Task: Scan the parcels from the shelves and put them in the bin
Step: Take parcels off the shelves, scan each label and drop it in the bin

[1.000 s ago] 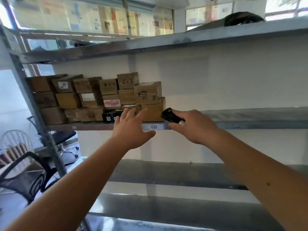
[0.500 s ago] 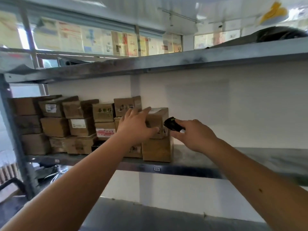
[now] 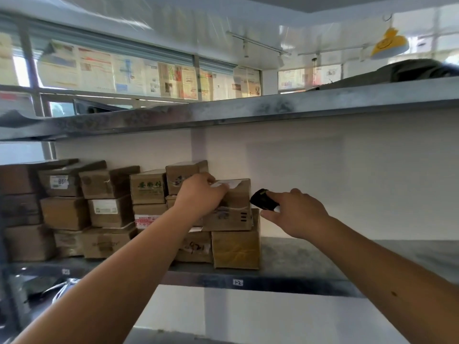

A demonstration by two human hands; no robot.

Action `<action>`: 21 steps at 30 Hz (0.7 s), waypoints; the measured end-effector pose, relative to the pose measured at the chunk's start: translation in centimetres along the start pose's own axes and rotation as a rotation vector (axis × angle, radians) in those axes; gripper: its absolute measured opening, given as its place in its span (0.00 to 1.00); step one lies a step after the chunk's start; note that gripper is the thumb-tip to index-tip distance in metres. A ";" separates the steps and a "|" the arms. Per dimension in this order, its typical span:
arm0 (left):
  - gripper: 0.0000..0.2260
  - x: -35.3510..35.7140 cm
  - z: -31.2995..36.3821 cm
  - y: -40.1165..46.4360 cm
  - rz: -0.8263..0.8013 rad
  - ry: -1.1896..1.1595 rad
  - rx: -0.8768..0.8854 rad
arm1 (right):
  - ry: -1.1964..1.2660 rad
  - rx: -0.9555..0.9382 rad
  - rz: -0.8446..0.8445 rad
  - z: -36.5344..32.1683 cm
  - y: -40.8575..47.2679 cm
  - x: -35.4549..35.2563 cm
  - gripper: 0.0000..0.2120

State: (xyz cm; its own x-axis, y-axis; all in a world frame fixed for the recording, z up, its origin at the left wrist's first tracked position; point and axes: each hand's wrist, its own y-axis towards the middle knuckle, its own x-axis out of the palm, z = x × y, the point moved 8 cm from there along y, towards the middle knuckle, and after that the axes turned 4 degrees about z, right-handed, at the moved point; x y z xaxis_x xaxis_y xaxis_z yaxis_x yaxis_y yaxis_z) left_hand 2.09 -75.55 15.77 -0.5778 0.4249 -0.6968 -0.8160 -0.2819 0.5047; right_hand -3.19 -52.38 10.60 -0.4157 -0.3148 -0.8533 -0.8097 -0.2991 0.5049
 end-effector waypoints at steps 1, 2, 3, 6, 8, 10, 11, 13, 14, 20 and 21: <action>0.22 0.0 -0.2 0.2 0.004 -0.037 -0.019 | -0.009 0.006 0.007 0.3 -0.1 -0.2 0.31; 0.21 0.1 -0.3 0.4 0.002 -0.076 -0.039 | -0.019 0.015 0.013 0.8 -0.1 -0.3 0.32; 0.20 0.4 -0.4 0.6 -0.012 -0.113 -0.056 | -0.028 0.025 0.015 1.4 -0.1 -0.3 0.32; 0.22 1.7 0.1 0.8 -0.075 -0.273 -0.105 | -0.005 0.060 -0.002 3.1 -0.3 -0.2 0.32; 0.25 2.3 0.6 1.5 -0.131 -0.388 -0.173 | 0.021 0.072 -0.002 3.7 -0.4 0.0 0.32; 0.24 3.2 1.2 2.1 -0.243 -0.442 -0.242 | 0.040 0.086 0.007 4.2 -0.4 0.2 0.33; 0.21 3.6 1.5 2.1 -0.321 -0.445 -0.274 | 0.048 0.093 0.008 4.3 -0.4 0.4 0.33; 0.17 4.4 1.8 2.0 -0.427 -0.393 -0.313 | 0.063 0.099 0.009 4.3 -0.6 0.6 0.33; 0.17 4.6 1.6 2.0 -0.439 -0.349 -0.316 | 0.068 0.100 0.009 4.2 -0.7 0.7 0.33; 0.22 6.3 1.2 2.4 -0.368 -0.537 -0.280 | 0.089 0.125 0.023 3.7 -1.5 0.6 0.32; 0.25 6.6 1.1 2.2 -0.349 -0.623 -0.288 | 0.099 0.131 0.025 3.7 -1.6 0.6 0.32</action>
State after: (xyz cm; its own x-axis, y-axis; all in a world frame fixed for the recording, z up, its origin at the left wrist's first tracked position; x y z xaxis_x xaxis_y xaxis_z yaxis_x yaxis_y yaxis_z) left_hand -3.50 -72.41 12.85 -0.2385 0.9125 -0.3325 -0.9710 -0.2188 0.0960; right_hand -3.65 -48.72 8.78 -0.3989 -0.4094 -0.8205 -0.8493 -0.1724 0.4989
